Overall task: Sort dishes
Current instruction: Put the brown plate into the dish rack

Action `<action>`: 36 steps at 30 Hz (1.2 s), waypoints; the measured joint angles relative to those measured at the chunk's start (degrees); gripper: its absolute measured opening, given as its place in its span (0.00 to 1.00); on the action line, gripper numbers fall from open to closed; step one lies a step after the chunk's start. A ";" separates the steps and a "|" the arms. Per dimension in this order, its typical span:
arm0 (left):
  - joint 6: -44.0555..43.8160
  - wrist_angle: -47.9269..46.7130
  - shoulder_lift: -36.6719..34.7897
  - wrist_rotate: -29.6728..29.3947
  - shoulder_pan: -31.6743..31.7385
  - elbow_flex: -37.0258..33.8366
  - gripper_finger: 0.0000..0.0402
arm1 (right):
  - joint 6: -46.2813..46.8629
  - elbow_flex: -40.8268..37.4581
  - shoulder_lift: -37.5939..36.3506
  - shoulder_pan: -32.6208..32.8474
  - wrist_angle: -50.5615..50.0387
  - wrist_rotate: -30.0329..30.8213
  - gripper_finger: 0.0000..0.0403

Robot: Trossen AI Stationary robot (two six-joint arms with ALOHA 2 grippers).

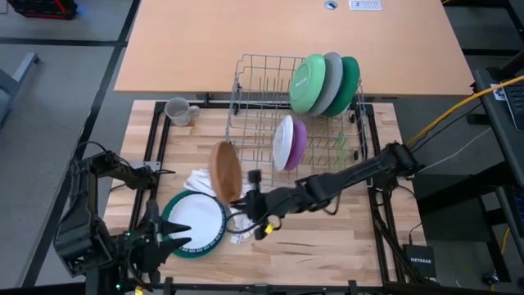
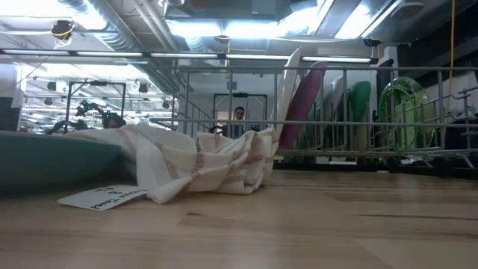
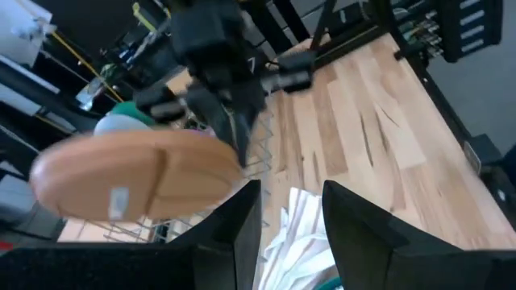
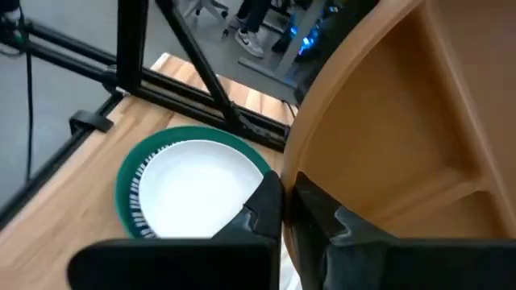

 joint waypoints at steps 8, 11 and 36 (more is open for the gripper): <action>-6.46 -0.04 0.00 -3.54 3.46 -2.62 0.31 | 12.93 0.00 -12.56 0.02 -11.56 6.72 0.04; -6.65 0.04 0.00 -3.41 6.04 -4.77 0.31 | 18.09 0.00 -18.08 1.04 -16.63 11.48 0.04; 25.83 44.65 0.04 26.15 35.68 -32.16 0.31 | 64.49 -35.73 -56.05 23.96 -31.46 40.90 0.04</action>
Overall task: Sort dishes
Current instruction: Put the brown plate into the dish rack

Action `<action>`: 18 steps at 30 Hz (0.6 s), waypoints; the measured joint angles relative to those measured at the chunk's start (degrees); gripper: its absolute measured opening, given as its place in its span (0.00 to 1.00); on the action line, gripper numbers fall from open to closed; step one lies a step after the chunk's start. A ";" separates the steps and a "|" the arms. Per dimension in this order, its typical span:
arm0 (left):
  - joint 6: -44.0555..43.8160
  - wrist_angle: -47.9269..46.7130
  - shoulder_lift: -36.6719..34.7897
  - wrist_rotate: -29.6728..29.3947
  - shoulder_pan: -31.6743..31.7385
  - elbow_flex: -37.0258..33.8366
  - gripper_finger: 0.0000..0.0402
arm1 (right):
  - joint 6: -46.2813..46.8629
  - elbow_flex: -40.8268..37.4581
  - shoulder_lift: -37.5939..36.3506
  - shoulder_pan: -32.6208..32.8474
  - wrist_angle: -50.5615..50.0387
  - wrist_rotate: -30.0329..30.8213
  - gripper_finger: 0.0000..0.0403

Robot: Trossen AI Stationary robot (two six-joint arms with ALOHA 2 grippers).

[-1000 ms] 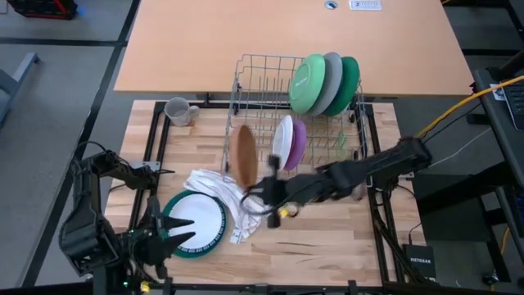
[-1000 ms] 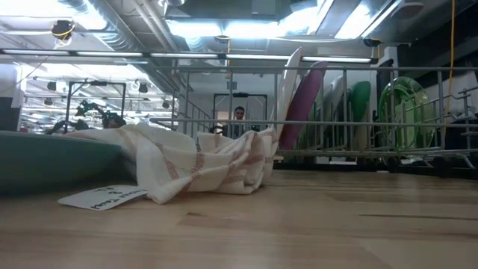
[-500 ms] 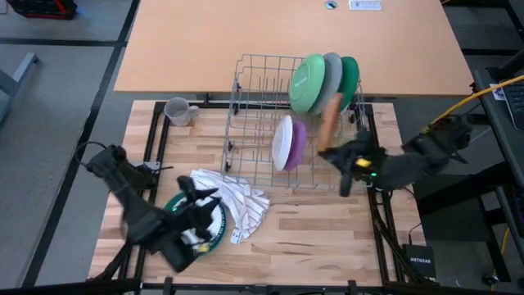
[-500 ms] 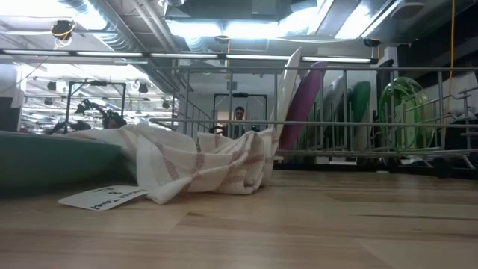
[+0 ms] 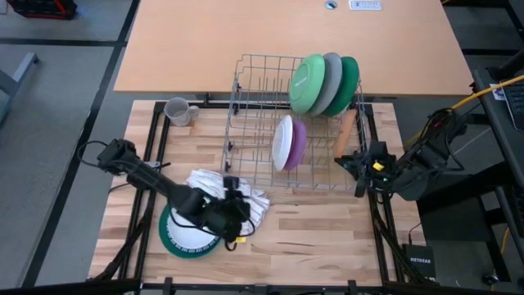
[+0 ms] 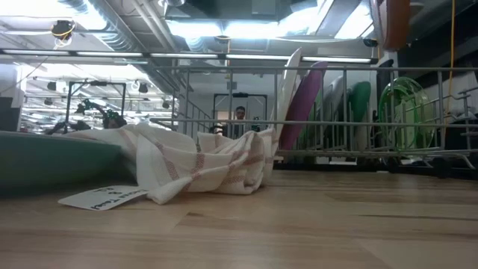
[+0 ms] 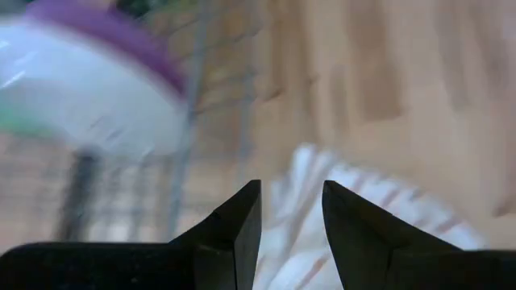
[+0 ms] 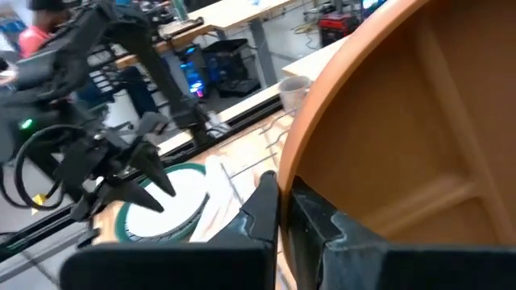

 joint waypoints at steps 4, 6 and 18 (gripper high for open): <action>6.60 9.08 0.02 8.18 2.21 -2.02 0.31 | -4.67 -6.49 -4.20 0.00 8.91 -4.20 0.04; 7.23 10.37 0.15 10.19 3.05 -2.00 0.31 | -6.89 -9.07 -5.90 0.00 12.35 -6.46 0.04; 9.69 11.39 0.31 10.80 4.65 -1.98 0.31 | -10.07 -17.19 -14.49 0.00 14.30 -9.13 0.04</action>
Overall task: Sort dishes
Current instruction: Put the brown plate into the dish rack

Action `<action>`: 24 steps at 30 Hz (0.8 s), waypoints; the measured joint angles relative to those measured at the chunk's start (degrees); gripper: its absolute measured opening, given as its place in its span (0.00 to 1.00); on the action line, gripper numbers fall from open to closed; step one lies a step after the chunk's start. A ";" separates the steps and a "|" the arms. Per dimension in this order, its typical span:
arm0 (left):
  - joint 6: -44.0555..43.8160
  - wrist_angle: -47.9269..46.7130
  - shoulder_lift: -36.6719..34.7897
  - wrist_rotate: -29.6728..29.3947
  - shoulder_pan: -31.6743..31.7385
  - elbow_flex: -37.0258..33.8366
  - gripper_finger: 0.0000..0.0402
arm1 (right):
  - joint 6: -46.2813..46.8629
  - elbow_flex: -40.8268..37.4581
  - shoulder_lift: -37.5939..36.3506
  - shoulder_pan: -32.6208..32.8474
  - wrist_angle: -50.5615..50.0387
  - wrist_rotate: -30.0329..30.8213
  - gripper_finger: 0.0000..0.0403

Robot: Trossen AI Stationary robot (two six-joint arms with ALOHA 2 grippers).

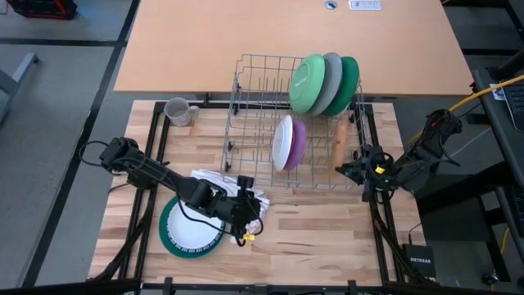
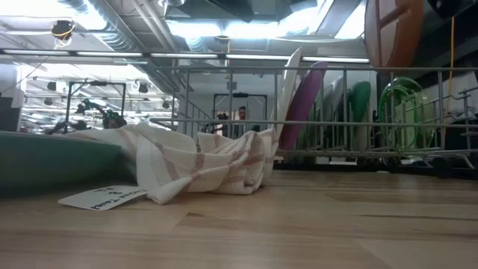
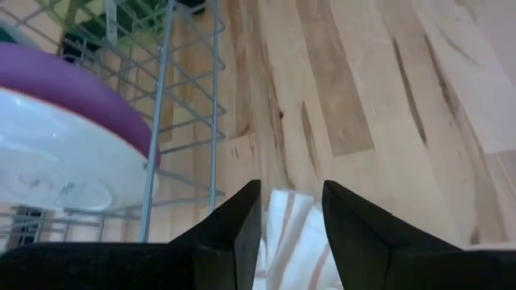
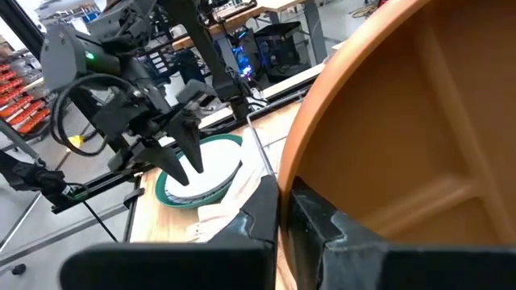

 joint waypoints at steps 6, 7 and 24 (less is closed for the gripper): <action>1.05 0.64 0.00 0.97 0.18 0.00 0.31 | 0.37 -4.12 -5.17 0.00 1.36 0.02 0.04; 1.03 0.64 0.00 1.00 0.18 0.00 0.31 | 0.39 -4.80 -5.90 0.00 1.40 0.05 0.04; 0.78 0.64 0.00 1.08 0.16 0.00 0.31 | 1.67 -14.81 -13.08 0.00 4.33 0.02 0.04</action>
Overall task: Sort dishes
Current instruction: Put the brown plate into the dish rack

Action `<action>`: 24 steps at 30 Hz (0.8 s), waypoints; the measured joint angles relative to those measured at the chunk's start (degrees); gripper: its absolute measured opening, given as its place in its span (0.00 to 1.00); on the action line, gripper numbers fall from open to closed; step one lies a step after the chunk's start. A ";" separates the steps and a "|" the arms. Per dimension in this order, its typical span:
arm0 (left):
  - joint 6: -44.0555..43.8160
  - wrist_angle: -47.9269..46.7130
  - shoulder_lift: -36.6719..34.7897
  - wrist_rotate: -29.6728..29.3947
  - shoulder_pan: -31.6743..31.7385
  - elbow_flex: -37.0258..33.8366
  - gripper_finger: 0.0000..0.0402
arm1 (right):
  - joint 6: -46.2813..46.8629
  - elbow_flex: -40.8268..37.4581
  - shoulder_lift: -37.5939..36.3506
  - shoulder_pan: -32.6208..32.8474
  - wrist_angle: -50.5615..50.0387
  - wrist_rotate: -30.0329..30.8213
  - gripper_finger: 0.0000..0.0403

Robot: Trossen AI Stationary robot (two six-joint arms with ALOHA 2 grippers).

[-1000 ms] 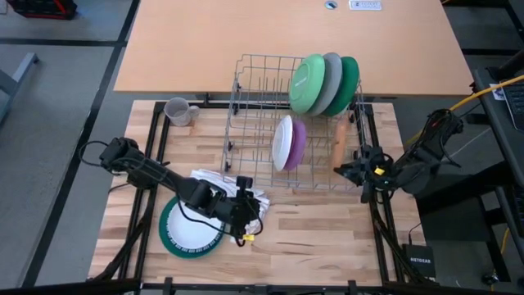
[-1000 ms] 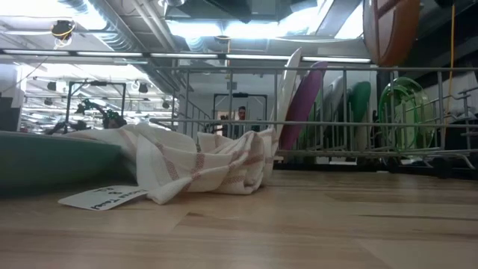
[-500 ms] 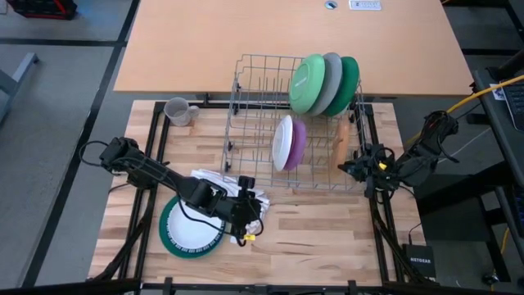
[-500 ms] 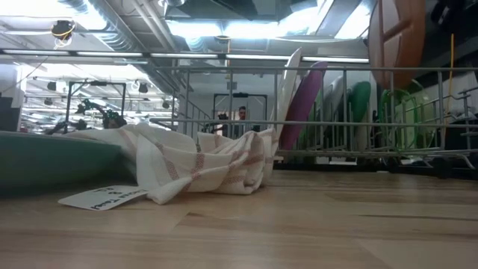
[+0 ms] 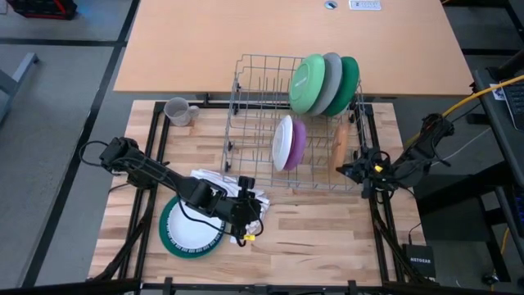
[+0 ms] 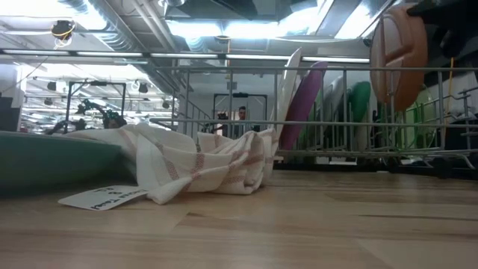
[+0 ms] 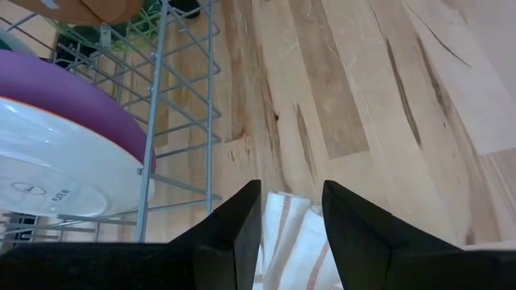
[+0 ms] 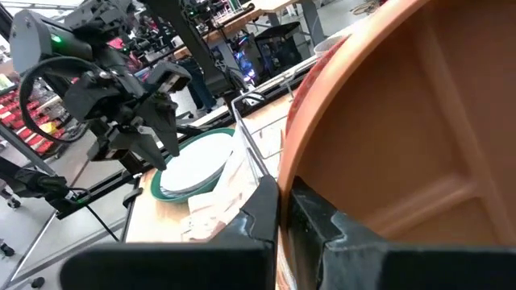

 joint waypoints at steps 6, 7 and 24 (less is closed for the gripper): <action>-0.02 -0.01 0.00 0.00 -0.04 0.00 0.31 | 1.43 -2.34 -1.06 0.00 -0.13 0.00 0.04; 0.00 -0.02 0.00 0.00 -0.04 0.00 0.31 | 1.41 -2.58 -1.07 0.00 -0.18 0.00 0.04; -0.07 0.00 0.04 0.57 -0.07 0.02 0.31 | 6.83 -2.69 -1.07 0.00 -9.26 -0.56 0.04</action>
